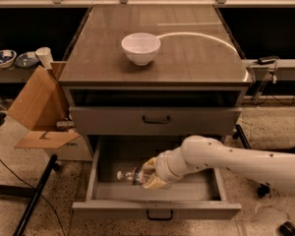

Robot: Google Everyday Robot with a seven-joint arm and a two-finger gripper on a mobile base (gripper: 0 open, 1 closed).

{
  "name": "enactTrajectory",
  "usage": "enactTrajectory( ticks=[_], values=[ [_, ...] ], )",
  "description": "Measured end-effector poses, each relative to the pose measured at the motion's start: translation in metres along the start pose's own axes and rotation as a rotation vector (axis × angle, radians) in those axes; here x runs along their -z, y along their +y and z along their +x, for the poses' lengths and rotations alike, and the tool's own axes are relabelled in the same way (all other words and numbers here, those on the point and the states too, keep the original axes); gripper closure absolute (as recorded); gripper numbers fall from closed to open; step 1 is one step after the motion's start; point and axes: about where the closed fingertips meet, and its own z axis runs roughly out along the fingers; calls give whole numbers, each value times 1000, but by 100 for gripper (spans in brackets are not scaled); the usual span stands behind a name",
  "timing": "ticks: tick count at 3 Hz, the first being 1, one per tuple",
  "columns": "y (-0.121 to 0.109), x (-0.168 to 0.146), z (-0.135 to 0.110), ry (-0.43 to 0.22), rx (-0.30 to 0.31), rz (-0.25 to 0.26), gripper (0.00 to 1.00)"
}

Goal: Pick water bottle from middle drawer and place on counter

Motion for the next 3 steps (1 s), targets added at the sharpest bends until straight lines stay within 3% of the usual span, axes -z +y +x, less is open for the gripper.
enactTrajectory(
  ticks=[1, 2, 3],
  values=[
    [52, 54, -31, 17, 21, 51, 100],
    [84, 103, -63, 73, 44, 101, 100],
    [81, 153, -99, 134, 73, 163, 100]
  ],
)
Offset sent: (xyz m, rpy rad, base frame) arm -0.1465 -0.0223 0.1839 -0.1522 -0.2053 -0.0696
